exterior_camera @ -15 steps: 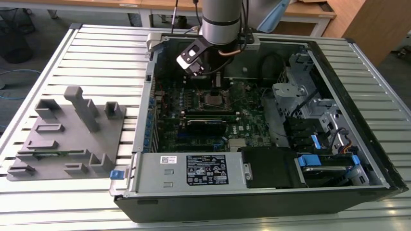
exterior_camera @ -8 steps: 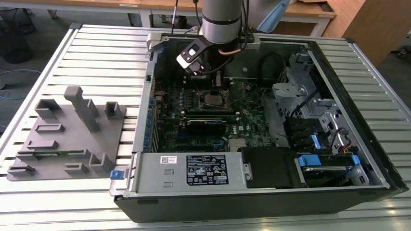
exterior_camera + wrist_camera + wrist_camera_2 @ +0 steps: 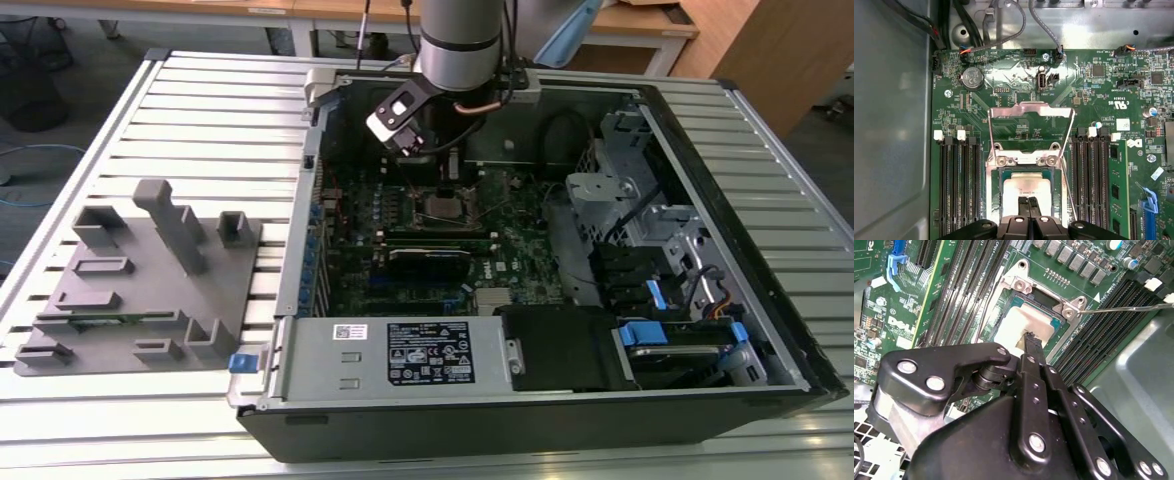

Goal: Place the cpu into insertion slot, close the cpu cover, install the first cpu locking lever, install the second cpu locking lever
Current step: 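Place the cpu into insertion slot, then close the cpu cover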

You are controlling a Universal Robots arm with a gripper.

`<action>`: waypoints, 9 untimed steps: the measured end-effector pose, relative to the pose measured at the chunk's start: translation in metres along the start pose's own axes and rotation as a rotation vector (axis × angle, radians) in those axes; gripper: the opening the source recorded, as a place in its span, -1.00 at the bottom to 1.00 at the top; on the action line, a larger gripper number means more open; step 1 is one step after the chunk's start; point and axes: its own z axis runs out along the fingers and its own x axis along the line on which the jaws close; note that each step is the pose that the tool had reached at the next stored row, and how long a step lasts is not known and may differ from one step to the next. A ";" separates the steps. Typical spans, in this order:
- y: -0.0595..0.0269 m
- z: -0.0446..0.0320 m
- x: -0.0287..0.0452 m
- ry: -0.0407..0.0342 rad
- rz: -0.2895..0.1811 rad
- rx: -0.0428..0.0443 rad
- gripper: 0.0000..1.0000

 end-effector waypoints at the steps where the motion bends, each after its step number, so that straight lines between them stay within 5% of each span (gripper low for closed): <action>1: 0.0000 -0.0001 0.0000 0.0002 0.000 -0.0001 -0.80; 9: 0.0002 -0.0036 -0.0001 -0.0001 0.000 0.0000 -0.80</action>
